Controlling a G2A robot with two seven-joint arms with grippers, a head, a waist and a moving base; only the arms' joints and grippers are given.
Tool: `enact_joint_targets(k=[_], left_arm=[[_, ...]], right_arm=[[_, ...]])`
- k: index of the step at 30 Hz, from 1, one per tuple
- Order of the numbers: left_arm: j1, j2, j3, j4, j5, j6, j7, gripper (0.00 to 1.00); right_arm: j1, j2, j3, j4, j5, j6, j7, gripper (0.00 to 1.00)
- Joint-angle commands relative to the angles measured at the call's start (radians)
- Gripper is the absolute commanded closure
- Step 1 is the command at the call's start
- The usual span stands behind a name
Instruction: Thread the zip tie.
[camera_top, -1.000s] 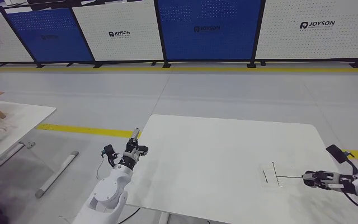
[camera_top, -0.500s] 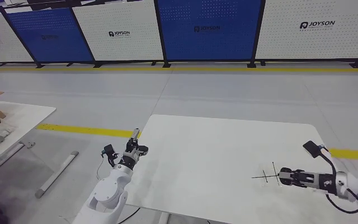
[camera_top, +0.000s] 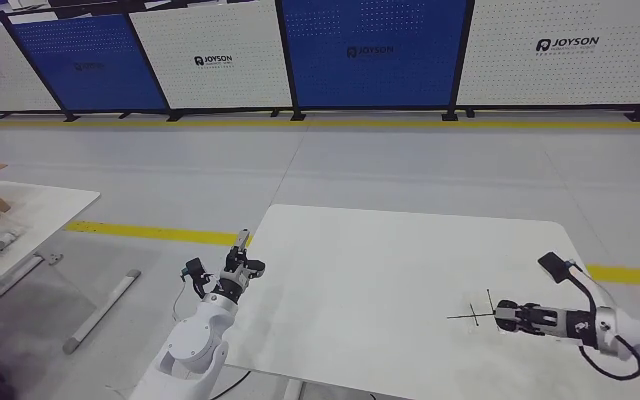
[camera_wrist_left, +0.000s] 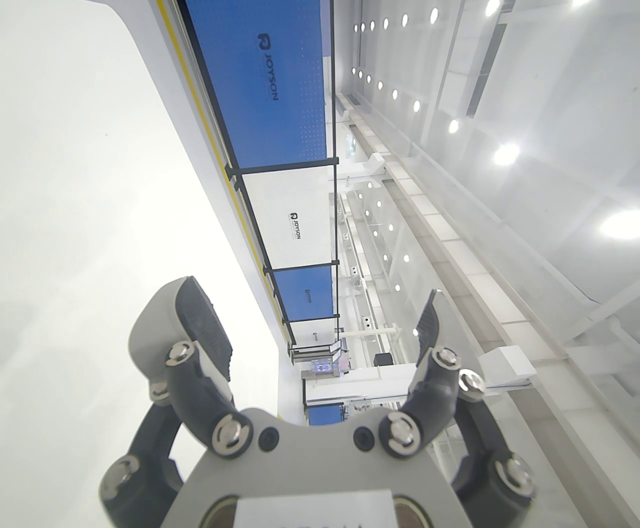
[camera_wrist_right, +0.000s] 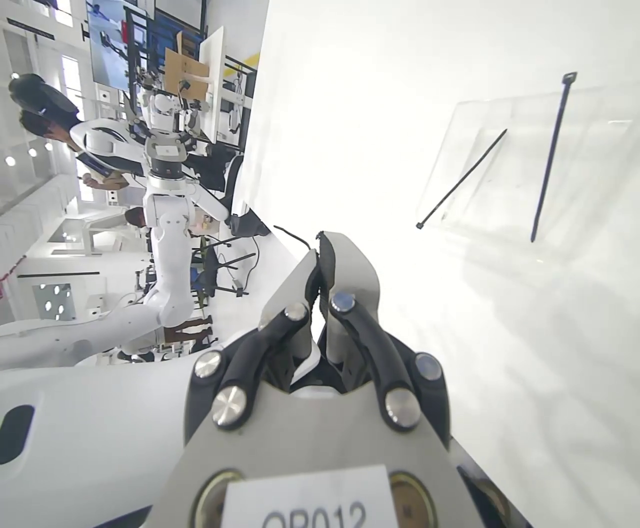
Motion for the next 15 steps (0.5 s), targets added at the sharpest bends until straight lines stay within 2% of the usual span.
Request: enact_joint_targets(k=[1,4,6,10,12,15], left_arm=[[0.000,0.000,0.000,0.000,0.000,0.000,0.000,0.00],[0.000,0.000,0.000,0.000,0.000,0.000,0.000,0.00],[0.000,0.000,0.000,0.000,0.000,0.000,0.000,0.00],[0.000,0.000,0.000,0.000,0.000,0.000,0.000,0.00],[0.000,0.000,0.000,0.000,0.000,0.000,0.000,0.00],[0.000,0.000,0.000,0.000,0.000,0.000,0.000,0.00]], right_arm=[[-0.005,-0.005,-0.006,-0.009,0.032,-0.027,-0.042,1.00],[0.007,-0.015,-0.027,-0.034,0.048,-0.068,-0.103,1.00],[0.021,-0.022,-0.048,-0.049,0.052,-0.076,-0.131,1.00],[0.072,-0.047,-0.149,-0.073,-0.014,-0.055,-0.233,1.00],[0.106,-0.067,-0.216,-0.058,-0.036,-0.044,-0.287,1.00],[0.111,-0.069,-0.225,-0.053,-0.038,-0.042,-0.293,1.00]])
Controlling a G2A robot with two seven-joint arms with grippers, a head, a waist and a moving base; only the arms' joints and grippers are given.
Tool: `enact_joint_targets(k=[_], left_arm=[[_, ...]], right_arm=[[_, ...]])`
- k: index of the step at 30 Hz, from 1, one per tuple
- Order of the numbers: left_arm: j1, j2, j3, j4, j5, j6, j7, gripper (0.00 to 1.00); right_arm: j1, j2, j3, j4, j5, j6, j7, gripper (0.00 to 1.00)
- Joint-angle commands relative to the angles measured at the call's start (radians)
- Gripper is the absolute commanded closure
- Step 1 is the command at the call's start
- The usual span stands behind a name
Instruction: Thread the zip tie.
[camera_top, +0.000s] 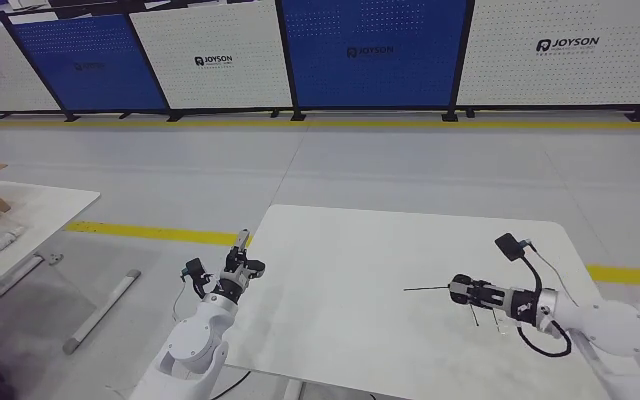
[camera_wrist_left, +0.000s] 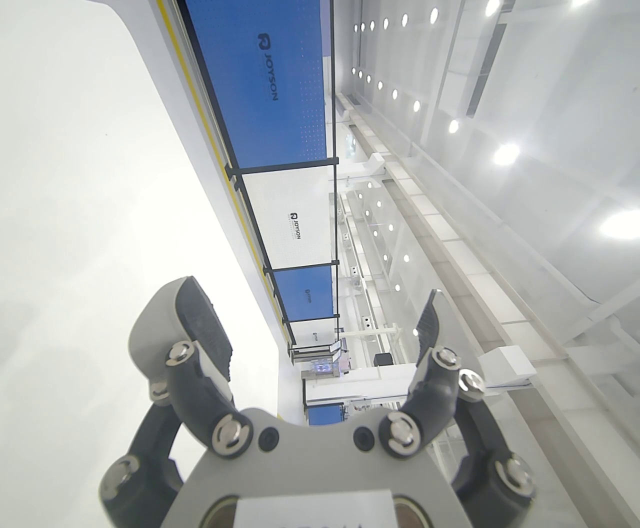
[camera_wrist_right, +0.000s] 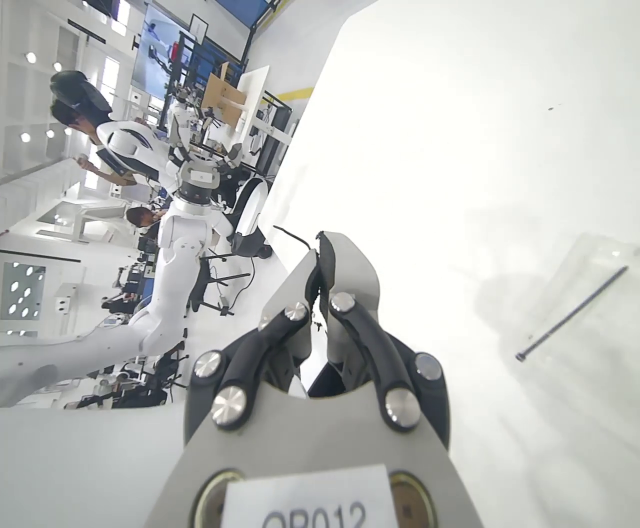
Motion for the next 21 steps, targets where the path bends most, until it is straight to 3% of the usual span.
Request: enact_joint_targets(k=[1,15,17,21], left_arm=[[0.000,0.000,0.000,0.000,0.000,0.000,0.000,0.00],[0.000,0.000,0.000,0.000,0.000,0.000,0.000,0.00],[0.000,0.000,0.000,0.000,0.000,0.000,0.000,0.00],[0.000,0.000,0.000,0.000,0.000,0.000,0.000,0.00]], right_arm=[[-0.001,0.001,0.005,-0.001,0.001,-0.001,0.003,1.00],[-0.007,-0.001,0.009,0.012,0.003,-0.002,-0.028,1.00],[0.002,-0.006,0.009,0.034,0.021,-0.039,-0.042,1.00],[0.027,-0.017,-0.019,0.045,-0.036,-0.172,-0.051,1.00]])
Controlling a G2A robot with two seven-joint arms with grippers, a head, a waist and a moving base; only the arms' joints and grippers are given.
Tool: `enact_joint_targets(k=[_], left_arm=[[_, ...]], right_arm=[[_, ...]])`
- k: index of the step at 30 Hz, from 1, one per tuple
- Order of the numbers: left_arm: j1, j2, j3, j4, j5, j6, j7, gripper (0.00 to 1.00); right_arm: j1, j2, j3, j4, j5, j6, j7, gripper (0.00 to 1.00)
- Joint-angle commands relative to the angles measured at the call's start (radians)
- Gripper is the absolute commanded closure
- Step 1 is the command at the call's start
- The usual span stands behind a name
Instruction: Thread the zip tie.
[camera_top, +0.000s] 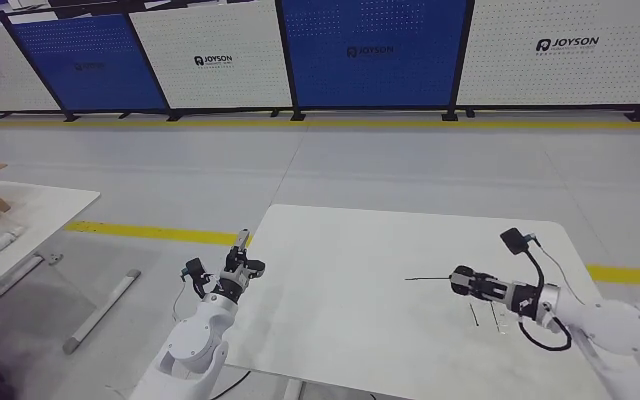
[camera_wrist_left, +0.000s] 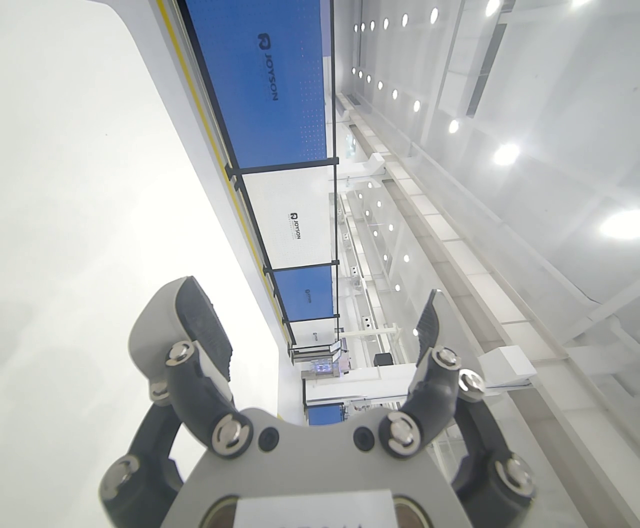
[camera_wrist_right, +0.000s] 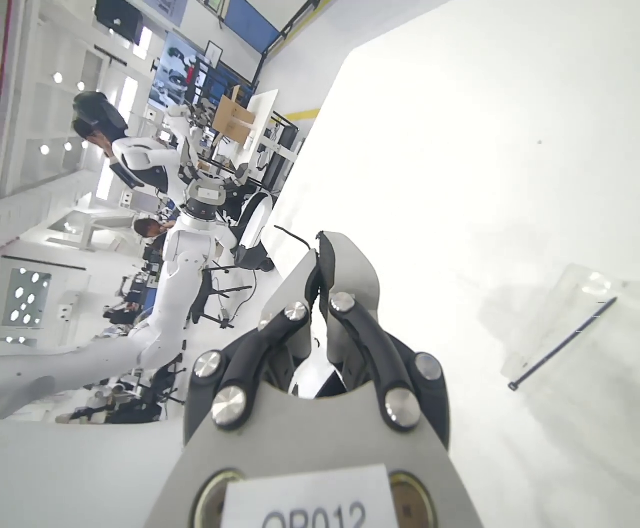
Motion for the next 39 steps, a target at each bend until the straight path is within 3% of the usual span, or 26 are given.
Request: enact_joint_targets(k=[1,4,7,8,10,31,35,39], left_arm=[[0.000,0.000,0.000,0.000,0.000,0.000,0.000,0.00],[0.000,0.000,0.000,0.000,0.000,0.000,0.000,0.00],[0.000,0.000,0.000,0.000,0.000,0.000,0.000,0.00],[0.000,0.000,0.000,0.000,0.000,0.000,0.000,0.00],[0.000,0.000,0.000,0.000,0.000,0.000,0.000,0.00],[0.000,0.000,0.000,0.000,0.000,0.000,0.000,0.00],[0.000,0.000,0.000,0.000,0.000,0.000,0.000,0.00],[0.000,0.000,0.000,0.000,0.000,0.000,0.000,0.00]], right_arm=[[0.009,-0.005,-0.016,0.004,-0.022,-0.055,0.001,1.00],[0.032,-0.012,-0.044,0.004,-0.083,-0.117,0.011,1.00],[0.044,-0.017,-0.069,-0.036,-0.170,-0.117,0.004,1.00],[0.040,-0.018,-0.070,-0.033,-0.170,-0.117,-0.007,1.00],[0.029,-0.024,-0.068,-0.041,-0.057,-0.117,-0.015,1.00],[0.032,-0.024,-0.052,-0.029,-0.066,-0.103,-0.034,1.00],[0.056,-0.022,-0.028,-0.026,-0.131,-0.117,-0.047,1.00],[0.090,-0.027,-0.063,-0.073,-0.226,-0.117,-0.001,1.00]])
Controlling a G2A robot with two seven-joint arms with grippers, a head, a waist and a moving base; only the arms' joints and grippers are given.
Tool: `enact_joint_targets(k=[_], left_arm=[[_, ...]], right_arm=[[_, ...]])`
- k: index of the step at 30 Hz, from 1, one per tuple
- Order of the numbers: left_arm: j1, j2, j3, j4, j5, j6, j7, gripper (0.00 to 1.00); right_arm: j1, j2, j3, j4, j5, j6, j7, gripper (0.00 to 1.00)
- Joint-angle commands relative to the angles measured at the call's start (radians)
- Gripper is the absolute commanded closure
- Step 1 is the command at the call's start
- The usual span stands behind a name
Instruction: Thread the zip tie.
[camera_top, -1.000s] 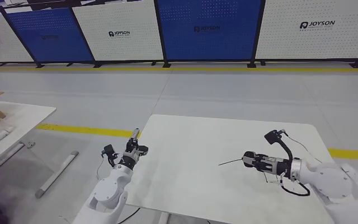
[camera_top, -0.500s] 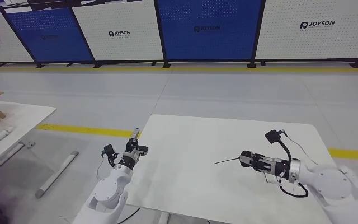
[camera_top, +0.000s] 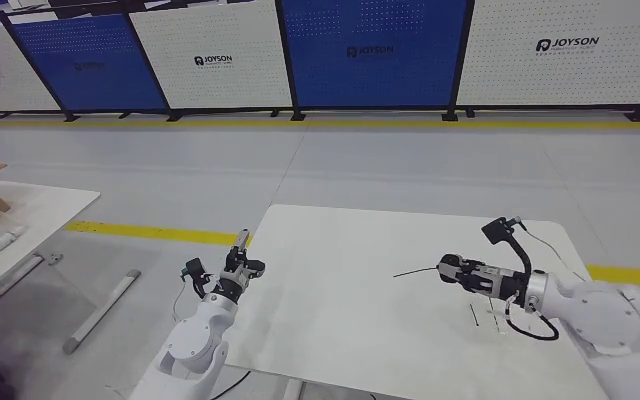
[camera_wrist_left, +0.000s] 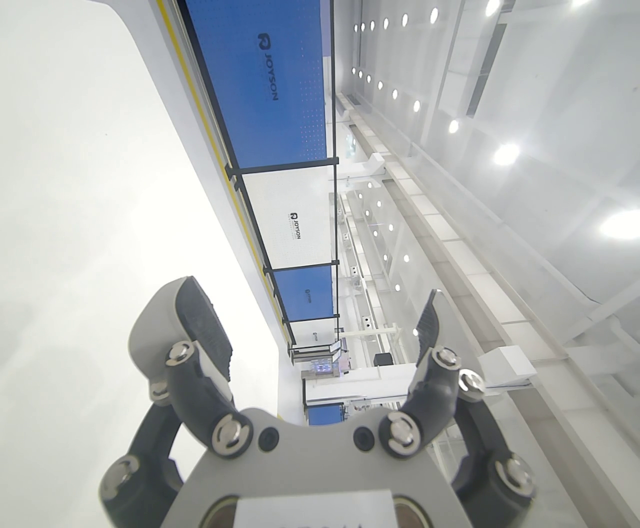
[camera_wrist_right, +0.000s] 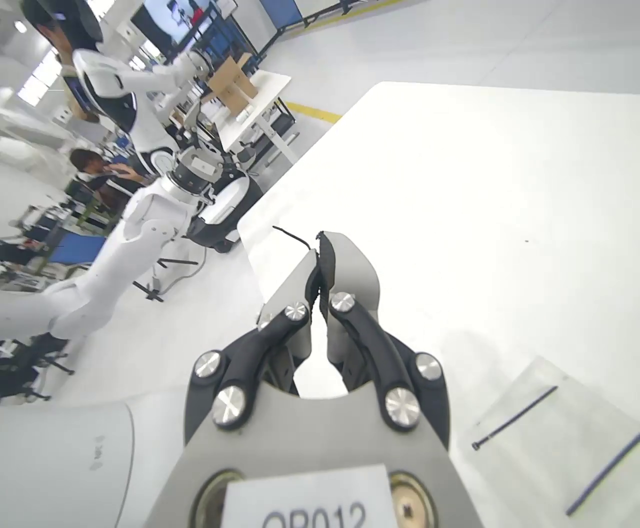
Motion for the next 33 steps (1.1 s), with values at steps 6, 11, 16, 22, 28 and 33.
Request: enact_joint_targets(k=[6,11,16,22,28,33], left_arm=[[0.000,0.000,0.000,0.000,0.000,0.000,0.000,0.00],[0.000,0.000,0.000,0.000,0.000,0.000,0.000,0.00],[-0.005,-0.001,0.000,-0.022,-0.016,0.020,-0.010,0.00],[0.042,0.004,0.024,-0.195,-0.010,0.175,-0.131,0.00],[0.056,0.007,0.120,-0.298,0.111,0.321,-0.166,0.00],[0.040,0.004,0.139,-0.293,0.108,0.340,-0.144,0.00]], right_arm=[[0.051,-0.017,-0.080,0.008,-0.076,0.001,-0.022,1.00],[0.051,-0.017,-0.080,0.008,-0.076,0.001,-0.022,1.00],[0.051,-0.017,-0.080,0.008,-0.076,0.001,-0.022,1.00],[0.051,-0.017,-0.080,0.008,-0.076,0.001,-0.022,1.00],[0.051,-0.017,-0.080,0.008,-0.076,0.001,-0.022,1.00],[0.051,-0.017,-0.080,0.008,-0.076,0.001,-0.022,1.00]])
